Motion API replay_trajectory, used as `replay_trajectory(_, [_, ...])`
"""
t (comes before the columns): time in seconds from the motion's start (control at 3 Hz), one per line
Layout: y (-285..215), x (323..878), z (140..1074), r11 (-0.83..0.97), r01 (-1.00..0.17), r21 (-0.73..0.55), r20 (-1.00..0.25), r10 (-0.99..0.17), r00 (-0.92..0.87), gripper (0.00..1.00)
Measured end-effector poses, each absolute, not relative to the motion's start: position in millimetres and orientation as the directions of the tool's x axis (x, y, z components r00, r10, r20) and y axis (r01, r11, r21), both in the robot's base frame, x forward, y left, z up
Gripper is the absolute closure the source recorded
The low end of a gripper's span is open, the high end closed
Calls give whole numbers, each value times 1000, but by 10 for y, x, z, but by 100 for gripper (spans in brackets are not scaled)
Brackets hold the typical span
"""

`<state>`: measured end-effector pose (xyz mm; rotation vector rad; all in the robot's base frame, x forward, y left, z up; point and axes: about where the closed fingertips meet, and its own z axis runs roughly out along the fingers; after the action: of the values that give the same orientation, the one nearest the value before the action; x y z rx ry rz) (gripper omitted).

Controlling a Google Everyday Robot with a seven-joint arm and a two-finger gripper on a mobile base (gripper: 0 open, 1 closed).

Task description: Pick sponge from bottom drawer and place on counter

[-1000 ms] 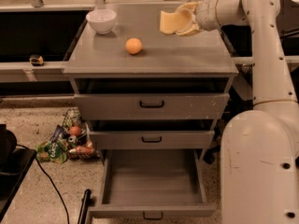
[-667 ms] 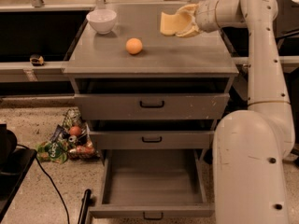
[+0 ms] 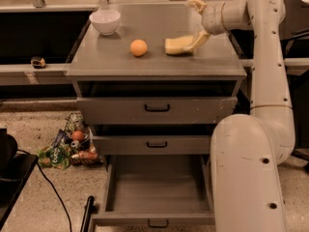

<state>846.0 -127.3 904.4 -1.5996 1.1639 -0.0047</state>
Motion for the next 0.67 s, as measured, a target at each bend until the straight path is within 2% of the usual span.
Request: replay_trajectory(0.67, [-1601,8448,9168,146,-643,-752,-546,-683,485,0])
